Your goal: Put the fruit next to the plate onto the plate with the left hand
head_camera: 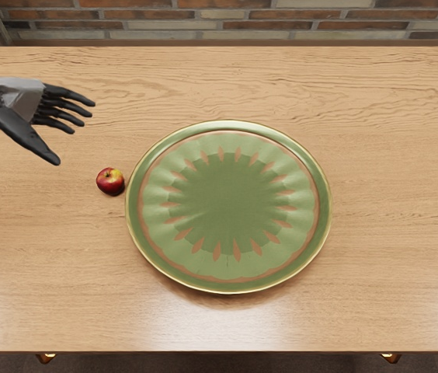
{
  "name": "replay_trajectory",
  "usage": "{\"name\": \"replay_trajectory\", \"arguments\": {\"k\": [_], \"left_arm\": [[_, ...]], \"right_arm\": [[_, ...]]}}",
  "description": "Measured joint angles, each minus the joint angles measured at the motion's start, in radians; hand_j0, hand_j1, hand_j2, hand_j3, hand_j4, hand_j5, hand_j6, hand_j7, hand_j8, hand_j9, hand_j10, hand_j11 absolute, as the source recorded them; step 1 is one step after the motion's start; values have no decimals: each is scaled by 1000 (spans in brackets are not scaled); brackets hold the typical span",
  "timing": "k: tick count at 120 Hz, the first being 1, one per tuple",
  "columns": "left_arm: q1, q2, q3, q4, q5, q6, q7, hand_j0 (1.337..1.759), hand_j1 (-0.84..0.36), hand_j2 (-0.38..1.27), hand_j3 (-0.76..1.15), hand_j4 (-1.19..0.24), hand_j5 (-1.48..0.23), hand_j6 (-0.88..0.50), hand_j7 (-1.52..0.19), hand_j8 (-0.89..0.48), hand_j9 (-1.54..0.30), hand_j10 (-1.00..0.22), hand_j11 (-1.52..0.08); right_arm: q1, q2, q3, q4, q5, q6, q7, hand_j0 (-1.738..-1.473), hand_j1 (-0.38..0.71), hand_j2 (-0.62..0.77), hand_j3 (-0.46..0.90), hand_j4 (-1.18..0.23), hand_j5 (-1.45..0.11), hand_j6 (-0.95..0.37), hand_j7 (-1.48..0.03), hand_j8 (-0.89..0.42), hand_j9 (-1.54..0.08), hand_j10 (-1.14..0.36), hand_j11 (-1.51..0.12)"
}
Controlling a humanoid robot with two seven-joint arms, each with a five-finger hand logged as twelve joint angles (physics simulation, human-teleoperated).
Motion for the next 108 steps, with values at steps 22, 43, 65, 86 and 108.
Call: {"name": "replay_trajectory", "arguments": {"k": [22, 43, 65, 86, 108], "left_arm": [[5, -1, 0, -12, 3, 0, 1, 1658, 55, 51, 0, -249, -321, -249, -321, -249, -320, -248, -320], [27, -1, 3, -99, 109, 114, 35, 1658, 55, 51, 0, -249, -321, -249, -321, -249, -321, -249, -320], [49, -40, 22, -181, 343, 449, 129, 1658, 56, 52, 0, -250, -321, -251, -321, -251, -321, -250, -321], [41, -166, 107, -209, 504, 700, 273, 1658, 56, 52, 0, -251, -321, -252, -321, -252, -321, -251, -321], [40, -229, 198, -221, 544, 800, 326, 1658, 56, 53, 0, -251, -321, -253, -321, -252, -321, -251, -321]], "right_arm": [[0, 0, 0, 0, 0, 0, 0, -1658, -307, -7, 0, -35, -45, -35, -45, -35, -45, -35, -45], [0, 0, 0, 0, 0, 0, 0, -1658, -307, -7, 0, -35, -45, -35, -45, -35, -45, -35, -45], [0, 0, 0, 0, 0, 0, 0, -1658, -308, -7, 0, -35, -45, -35, -45, -35, -45, -35, -45], [0, 0, 0, -1, 0, 0, 0, -1658, -307, -7, 0, -35, -45, -35, -45, -35, -45, -35, -45], [1, 0, 0, -1, 0, 0, 0, -1658, -307, -7, 0, -35, -45, -35, -45, -35, -45, -35, -45]]}}
